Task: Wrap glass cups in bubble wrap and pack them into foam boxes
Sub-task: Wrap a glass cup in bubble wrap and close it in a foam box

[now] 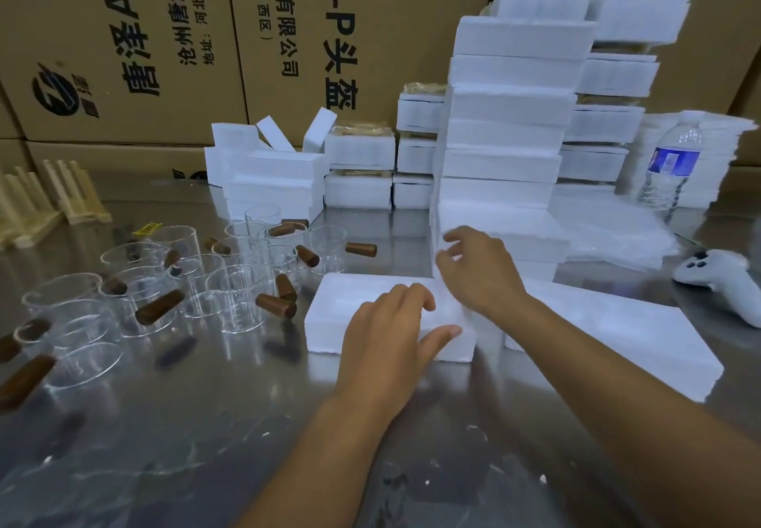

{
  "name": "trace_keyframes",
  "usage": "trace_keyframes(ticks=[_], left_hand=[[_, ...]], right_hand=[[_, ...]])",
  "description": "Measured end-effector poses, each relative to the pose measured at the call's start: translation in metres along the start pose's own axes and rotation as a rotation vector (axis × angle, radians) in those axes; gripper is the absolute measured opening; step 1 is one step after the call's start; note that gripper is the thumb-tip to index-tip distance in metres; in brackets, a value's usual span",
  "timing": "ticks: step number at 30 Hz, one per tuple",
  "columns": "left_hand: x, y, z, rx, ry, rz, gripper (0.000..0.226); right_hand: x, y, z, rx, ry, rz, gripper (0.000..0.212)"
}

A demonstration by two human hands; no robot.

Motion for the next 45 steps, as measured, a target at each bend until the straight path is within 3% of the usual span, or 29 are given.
trace_keyframes(ticks=[5,10,13,16,19,25,28,30,34,39,41,45], left_hand=[[-0.001,-0.005,0.005,-0.046,0.054,0.093,0.024],[-0.003,-0.009,0.002,-0.121,-0.023,0.153,0.016],[-0.001,-0.005,-0.002,-0.156,-0.055,0.118,0.020],[-0.002,-0.003,-0.003,-0.199,-0.044,0.105,0.029],[-0.003,-0.002,-0.002,-0.220,-0.044,0.103,0.028],[-0.004,0.000,-0.003,-0.213,-0.079,0.043,0.022],[-0.005,-0.002,-0.002,-0.215,-0.072,0.049,0.025],[-0.005,-0.004,-0.002,-0.186,-0.072,0.064,0.030],[-0.003,-0.015,-0.004,0.107,-0.174,0.215,0.015],[-0.006,-0.027,-0.013,0.807,-0.424,0.411,0.015],[-0.016,-0.021,-0.009,1.094,-0.501,0.362,0.012],[-0.044,0.003,0.021,1.306,-0.576,0.067,0.062]], right_hand=[[-0.026,0.036,-0.051,-0.140,-0.206,-0.111,0.038],[-0.052,0.080,-0.071,-0.025,-0.228,-0.303,0.055],[-0.062,0.098,-0.067,0.147,-0.206,-0.373,0.043],[-0.069,0.106,-0.062,0.234,-0.184,-0.354,0.020],[-0.072,0.109,-0.059,0.212,-0.141,-0.347,0.015],[-0.071,0.082,-0.061,0.182,-0.111,-0.214,0.022],[-0.064,0.050,-0.059,0.006,-0.098,-0.114,0.016],[-0.055,0.023,-0.057,-0.109,-0.137,-0.038,0.025],[-0.026,-0.032,-0.043,-0.360,-0.262,-0.018,0.031],[0.007,-0.081,0.000,-0.511,-0.240,-0.116,0.029],[0.015,-0.091,0.016,-0.508,-0.205,-0.150,0.031],[0.021,-0.097,0.039,-0.501,-0.138,-0.202,0.031]])
Point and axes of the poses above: each hand's wrist, its own x-axis away from the middle knuckle, its own y-axis out of the palm, z = x × y, the point moved 6 cm from there along -x, towards the middle knuckle, and after that the axes turned 2 degrees about x, right-handed, at the moved point
